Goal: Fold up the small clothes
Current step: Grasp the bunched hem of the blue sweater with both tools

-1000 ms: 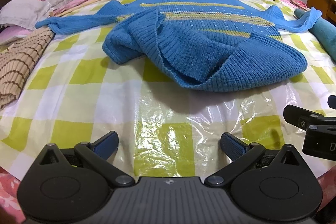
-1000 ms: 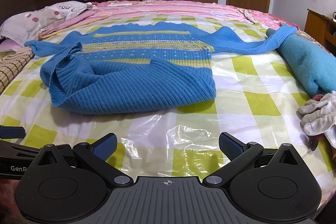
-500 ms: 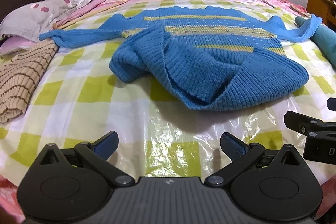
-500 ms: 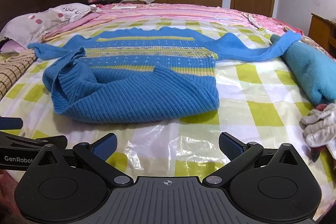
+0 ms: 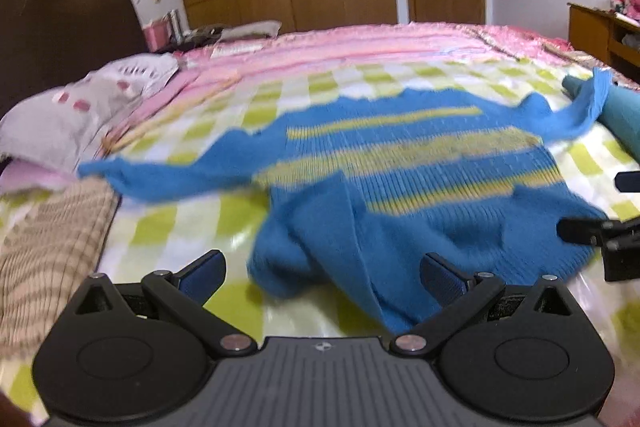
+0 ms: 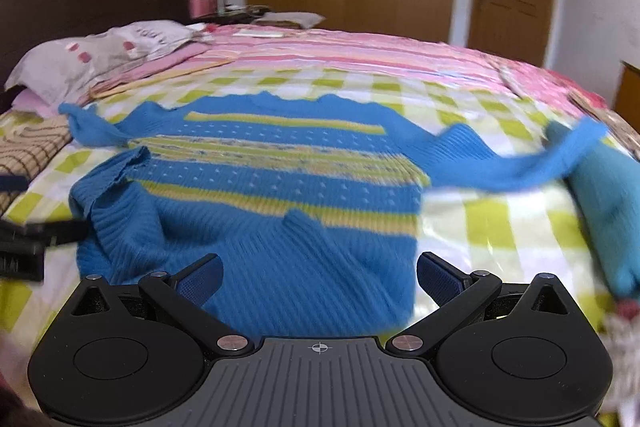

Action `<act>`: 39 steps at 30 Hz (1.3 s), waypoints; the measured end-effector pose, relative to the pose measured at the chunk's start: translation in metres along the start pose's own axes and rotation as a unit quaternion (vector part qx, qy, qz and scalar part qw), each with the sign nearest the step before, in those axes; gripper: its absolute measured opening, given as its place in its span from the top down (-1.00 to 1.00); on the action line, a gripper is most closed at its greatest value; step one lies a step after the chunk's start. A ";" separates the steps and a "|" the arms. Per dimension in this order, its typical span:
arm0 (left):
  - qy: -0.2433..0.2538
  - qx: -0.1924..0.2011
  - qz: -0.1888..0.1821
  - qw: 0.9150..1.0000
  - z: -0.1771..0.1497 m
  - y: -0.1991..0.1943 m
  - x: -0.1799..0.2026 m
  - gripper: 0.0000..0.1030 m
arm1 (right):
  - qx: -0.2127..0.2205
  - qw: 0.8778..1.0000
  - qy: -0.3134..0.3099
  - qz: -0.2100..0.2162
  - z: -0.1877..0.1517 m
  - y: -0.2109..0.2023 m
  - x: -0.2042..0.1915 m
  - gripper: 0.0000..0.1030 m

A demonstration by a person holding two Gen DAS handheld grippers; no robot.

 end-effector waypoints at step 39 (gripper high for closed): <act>0.106 -0.090 -0.260 0.956 -0.025 -0.012 -0.038 0.76 | -0.186 0.947 -0.096 0.243 -0.016 -0.053 -0.008 0.85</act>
Point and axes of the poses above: each gripper's, at about its wrist camera, not at the fingertips, and y roughly the way its jaws point, x to its right, z to its top, the point moved 3 cm from there along y, roughly the way its jaws point
